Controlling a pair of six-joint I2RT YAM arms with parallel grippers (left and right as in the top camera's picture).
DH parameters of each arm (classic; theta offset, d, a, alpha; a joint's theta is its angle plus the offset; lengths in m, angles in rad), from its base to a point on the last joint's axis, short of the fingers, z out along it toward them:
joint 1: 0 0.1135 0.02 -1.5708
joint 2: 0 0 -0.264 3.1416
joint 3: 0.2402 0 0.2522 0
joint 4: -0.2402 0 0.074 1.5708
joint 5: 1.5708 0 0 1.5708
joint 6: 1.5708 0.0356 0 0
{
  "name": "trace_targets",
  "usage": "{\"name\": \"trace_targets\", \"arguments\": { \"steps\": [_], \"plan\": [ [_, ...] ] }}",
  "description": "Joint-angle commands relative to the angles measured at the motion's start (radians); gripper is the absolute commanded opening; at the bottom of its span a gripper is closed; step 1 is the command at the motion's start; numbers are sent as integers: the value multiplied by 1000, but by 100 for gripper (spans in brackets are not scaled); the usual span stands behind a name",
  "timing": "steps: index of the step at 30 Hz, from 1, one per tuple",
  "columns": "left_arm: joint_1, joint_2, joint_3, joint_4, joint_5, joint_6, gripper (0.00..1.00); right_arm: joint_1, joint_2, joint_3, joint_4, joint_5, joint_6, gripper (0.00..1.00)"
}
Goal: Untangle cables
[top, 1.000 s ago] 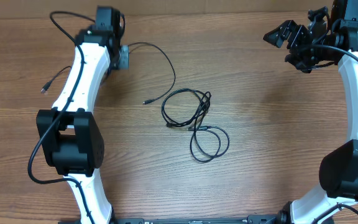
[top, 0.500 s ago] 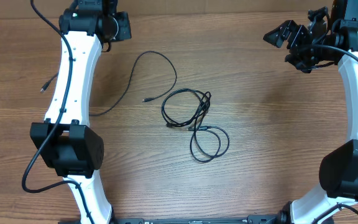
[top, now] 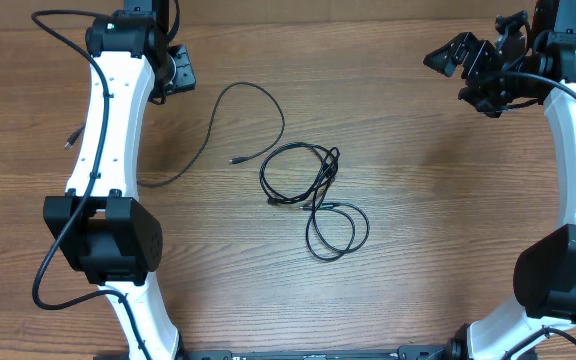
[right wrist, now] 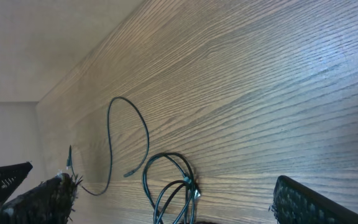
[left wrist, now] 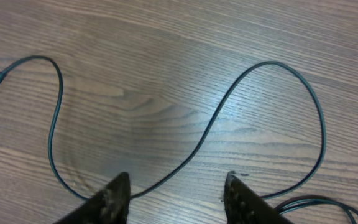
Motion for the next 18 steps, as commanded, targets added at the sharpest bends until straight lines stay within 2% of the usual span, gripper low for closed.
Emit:
{"name": "trace_targets", "arguments": {
  "steps": [1,2,4,5,6,10,18],
  "plan": [
    [13,-23,-15,-10,-75,-36,44,-1,-32,9,4,8,-10,100],
    [21,-23,-20,-10,-79,-47,51,-1,-32,9,4,8,-11,100],
    [54,-23,-34,-20,-78,-97,52,-1,-32,9,4,8,-10,100],
    [71,-23,-47,-20,-78,-119,55,-1,-32,9,4,8,-10,100],
    [100,-23,-68,-23,-77,-151,67,-1,-32,9,4,8,-10,100],
    [183,-23,-152,-47,-77,-188,70,-1,-32,9,4,8,-11,100],
    [306,-23,-356,0,-74,-187,88,-1,-32,9,4,8,-10,100]
  ]
}}
